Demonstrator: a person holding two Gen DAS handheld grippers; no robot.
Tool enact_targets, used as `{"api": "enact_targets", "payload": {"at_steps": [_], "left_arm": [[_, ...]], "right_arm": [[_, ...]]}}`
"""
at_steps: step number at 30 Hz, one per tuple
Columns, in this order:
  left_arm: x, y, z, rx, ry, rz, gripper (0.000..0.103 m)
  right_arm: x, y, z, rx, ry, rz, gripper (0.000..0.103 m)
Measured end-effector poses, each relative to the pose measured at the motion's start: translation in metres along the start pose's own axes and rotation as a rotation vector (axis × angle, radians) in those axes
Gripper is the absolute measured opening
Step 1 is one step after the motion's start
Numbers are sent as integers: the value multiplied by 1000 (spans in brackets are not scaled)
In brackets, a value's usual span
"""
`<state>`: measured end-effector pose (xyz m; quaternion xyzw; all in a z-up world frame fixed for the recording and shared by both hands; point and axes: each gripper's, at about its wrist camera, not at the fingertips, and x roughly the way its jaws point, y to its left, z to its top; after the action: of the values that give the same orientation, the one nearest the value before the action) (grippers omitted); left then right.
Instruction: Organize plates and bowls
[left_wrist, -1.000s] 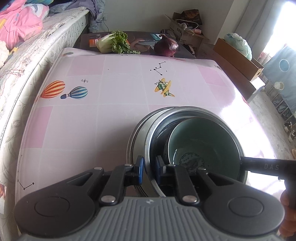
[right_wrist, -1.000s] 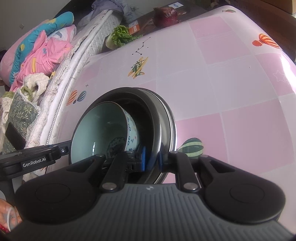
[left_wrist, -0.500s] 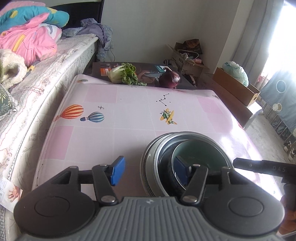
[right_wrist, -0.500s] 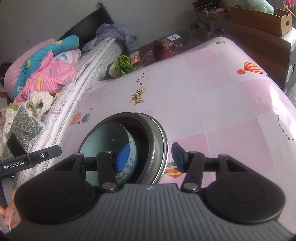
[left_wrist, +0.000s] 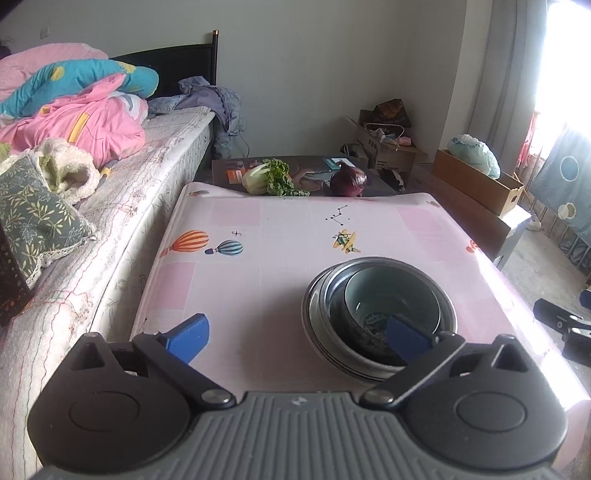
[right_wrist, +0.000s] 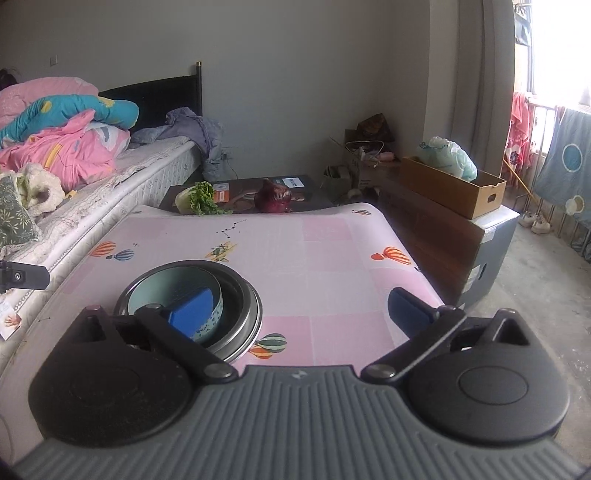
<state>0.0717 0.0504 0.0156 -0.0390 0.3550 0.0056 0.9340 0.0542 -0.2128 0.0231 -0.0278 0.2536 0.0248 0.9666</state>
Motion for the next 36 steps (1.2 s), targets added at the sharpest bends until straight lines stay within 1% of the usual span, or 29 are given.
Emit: {"api": "enact_targets", "payload": {"at_steps": [2, 5, 7, 9, 12, 14, 16, 18, 23, 29, 36], "left_arm": [[1, -1, -9, -3, 35, 27, 103], [0, -2, -19, 4, 57, 63, 103], [-3, 0, -23, -9, 57, 74, 103], [-4, 3, -24, -36, 58, 66, 103], [-8, 9, -25, -71, 28, 23, 103], [-9, 12, -26, -100, 16, 29, 103], [-7, 12, -25, -104, 32, 39, 103], [-4, 11, -26, -93, 52, 65, 103], [5, 2, -29, -13, 99, 137, 103], [8, -3, -31, -2, 128, 150, 103], [9, -8, -34, 5, 149, 143, 103]], "right_arm": [[-11, 9, -5, -29, -4, -53, 102], [-29, 22, -17, -78, -45, -165, 102], [-37, 28, -24, -88, -55, -190, 102], [-38, 32, -28, -81, -8, -162, 102], [-29, 39, -31, -68, 111, -130, 102], [-23, 45, -34, -58, 170, -111, 102], [-19, 52, -35, -50, 203, -95, 102], [-12, 58, -36, -49, 222, -94, 102], [-2, 67, -34, -42, 253, -77, 102], [9, 64, -30, 18, 313, -27, 102], [11, 61, -32, 41, 335, -27, 102]]}}
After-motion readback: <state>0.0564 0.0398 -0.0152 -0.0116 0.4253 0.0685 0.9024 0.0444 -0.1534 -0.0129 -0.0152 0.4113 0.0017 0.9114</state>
